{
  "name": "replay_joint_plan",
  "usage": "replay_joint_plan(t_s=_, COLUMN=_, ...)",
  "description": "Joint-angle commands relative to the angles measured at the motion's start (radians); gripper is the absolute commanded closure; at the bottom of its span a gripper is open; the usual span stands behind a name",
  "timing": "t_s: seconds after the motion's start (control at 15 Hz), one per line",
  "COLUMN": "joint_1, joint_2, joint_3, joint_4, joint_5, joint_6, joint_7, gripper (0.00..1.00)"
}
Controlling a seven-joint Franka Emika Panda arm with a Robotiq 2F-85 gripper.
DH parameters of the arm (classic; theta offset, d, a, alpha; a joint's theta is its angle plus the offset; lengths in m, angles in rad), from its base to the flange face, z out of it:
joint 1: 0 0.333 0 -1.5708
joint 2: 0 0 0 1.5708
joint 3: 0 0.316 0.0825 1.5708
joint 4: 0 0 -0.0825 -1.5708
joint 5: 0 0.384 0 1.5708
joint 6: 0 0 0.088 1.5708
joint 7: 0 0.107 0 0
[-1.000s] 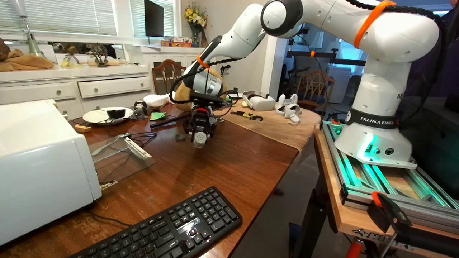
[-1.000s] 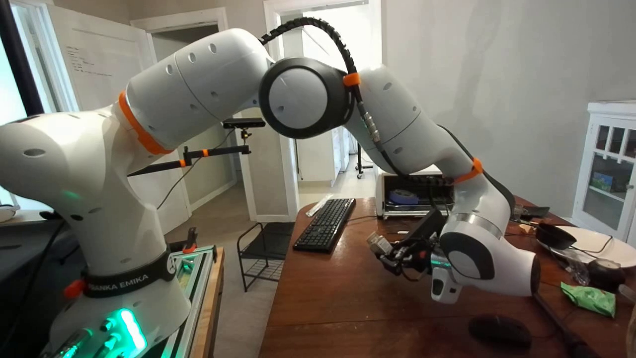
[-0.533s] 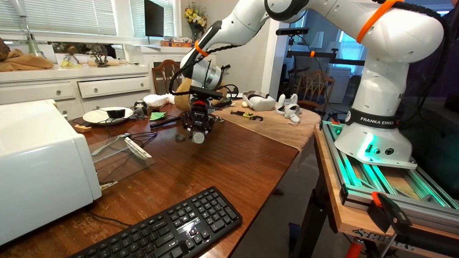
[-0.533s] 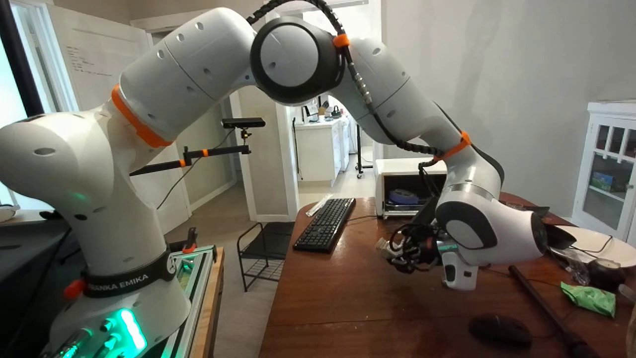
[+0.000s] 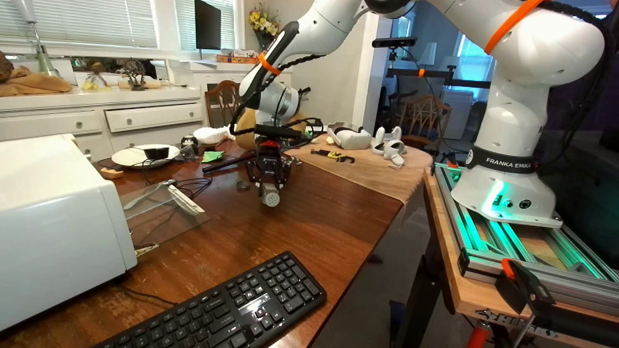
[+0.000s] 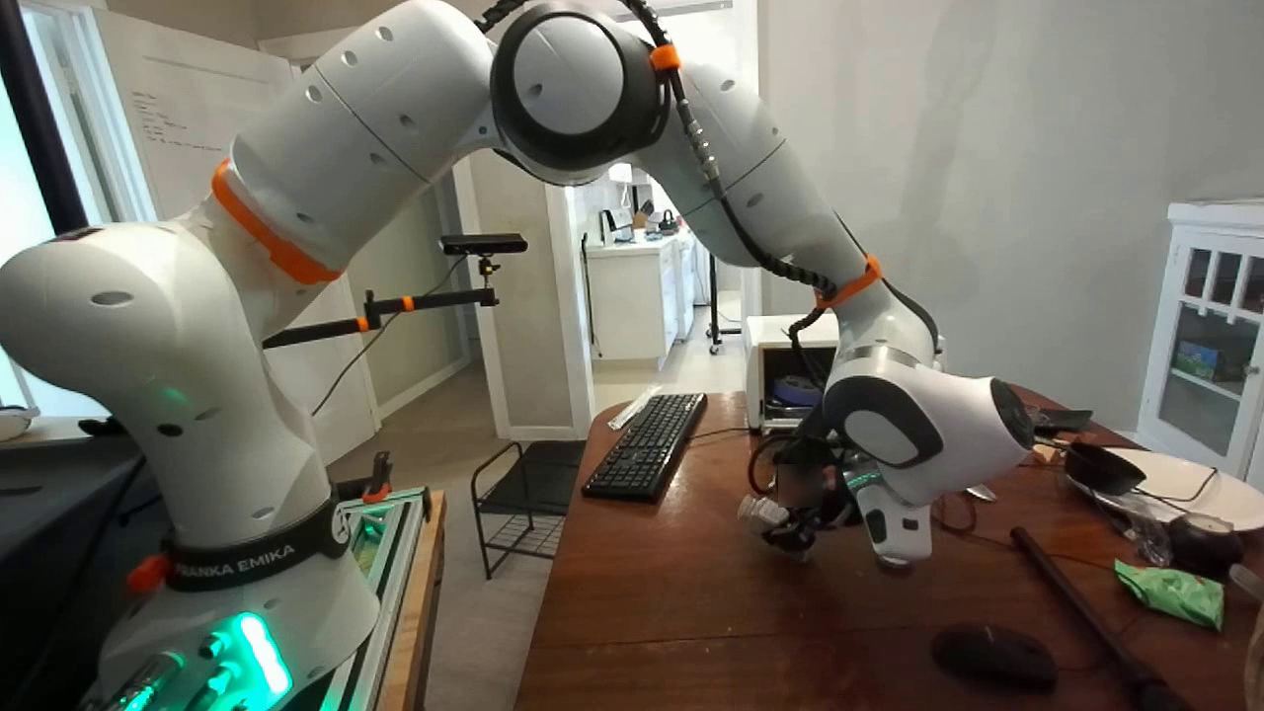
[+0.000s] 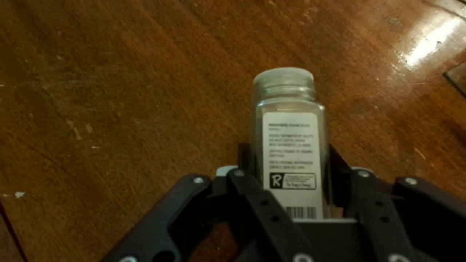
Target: Put the bottle upright, then put the grey lid on the bottle
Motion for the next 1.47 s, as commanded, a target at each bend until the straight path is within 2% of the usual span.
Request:
replay_joint_plan(t_s=0.0, joint_1=0.016, joint_2=-0.055, joint_3=0.002, joint_4=-0.084, joint_5=-0.037, joint_6=0.075, joint_7=0.022, gripper=0.76)
replay_joint_plan(t_s=0.07, joint_1=0.017, joint_2=-0.059, joint_3=0.004, joint_4=-0.094, joint_5=-0.042, joint_6=0.084, joint_7=0.026, gripper=0.32)
replay_joint_plan(t_s=0.33, joint_1=0.015, joint_2=-0.078, joint_3=0.012, joint_4=-0.124, joint_5=-0.055, joint_6=0.102, joint_7=0.036, gripper=0.03)
replay_joint_plan(t_s=0.4, joint_1=0.014, joint_2=-0.087, joint_3=0.014, joint_4=-0.132, joint_5=-0.057, joint_6=0.096, joint_7=0.033, gripper=0.0)
replay_joint_plan(t_s=0.87, joint_1=0.081, joint_2=-0.177, joint_3=0.022, joint_4=-0.256, joint_5=-0.138, joint_6=0.182, joint_7=0.024, gripper=0.01)
replay_joint_plan(t_s=1.13, joint_1=0.13, joint_2=-0.217, joint_3=0.041, joint_4=-0.35, joint_5=-0.196, joint_6=0.381, joint_7=0.011, gripper=0.0)
replay_joint_plan(t_s=1.4, joint_1=0.132, joint_2=-0.23, joint_3=0.099, joint_4=-0.422, joint_5=-0.181, joint_6=0.598, joint_7=0.0, gripper=0.0)
